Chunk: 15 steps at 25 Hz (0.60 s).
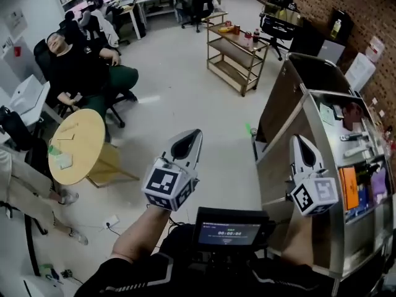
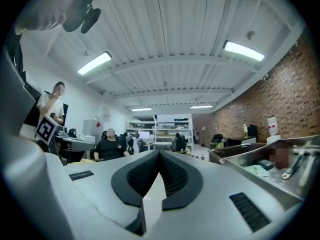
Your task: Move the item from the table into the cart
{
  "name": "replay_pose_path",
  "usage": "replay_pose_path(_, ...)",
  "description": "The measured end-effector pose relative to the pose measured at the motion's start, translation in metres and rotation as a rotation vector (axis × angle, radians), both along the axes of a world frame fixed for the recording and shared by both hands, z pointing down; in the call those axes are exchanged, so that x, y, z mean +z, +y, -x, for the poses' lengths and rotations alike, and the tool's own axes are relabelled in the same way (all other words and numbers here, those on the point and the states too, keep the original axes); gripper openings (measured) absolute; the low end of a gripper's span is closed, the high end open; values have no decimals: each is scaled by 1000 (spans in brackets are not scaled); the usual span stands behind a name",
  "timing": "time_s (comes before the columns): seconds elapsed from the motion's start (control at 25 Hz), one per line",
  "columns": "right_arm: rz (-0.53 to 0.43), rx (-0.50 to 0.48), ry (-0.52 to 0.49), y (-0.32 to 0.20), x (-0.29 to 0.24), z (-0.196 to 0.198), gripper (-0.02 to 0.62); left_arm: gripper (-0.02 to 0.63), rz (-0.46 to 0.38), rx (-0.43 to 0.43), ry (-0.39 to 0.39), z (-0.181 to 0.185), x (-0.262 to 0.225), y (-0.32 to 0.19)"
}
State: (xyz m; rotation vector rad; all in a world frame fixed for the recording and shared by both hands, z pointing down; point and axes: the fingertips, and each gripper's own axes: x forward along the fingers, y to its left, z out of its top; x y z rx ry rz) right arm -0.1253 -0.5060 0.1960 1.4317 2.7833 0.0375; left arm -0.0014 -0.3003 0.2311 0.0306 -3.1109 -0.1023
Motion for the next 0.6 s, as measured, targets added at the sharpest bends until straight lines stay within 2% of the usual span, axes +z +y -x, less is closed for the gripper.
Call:
replay_pose_path(0.12, -10, -125, 22, 94, 11, 19, 2, 2, 21, -147, 3, -11, 4, 82)
replay_pose_path(0.24, -27, -230, 25, 189, 19, 24, 2, 2, 23, -248, 10, -26, 9, 160)
replay_pose_path(0.4, -18, -360, 50, 330, 34, 11, 2, 2, -16, -352, 29, -55, 22, 271)
replay_pose_path(0.6, -47, -509, 52, 506, 47, -22, 2, 2, -16, -504, 26, -108, 41, 423)
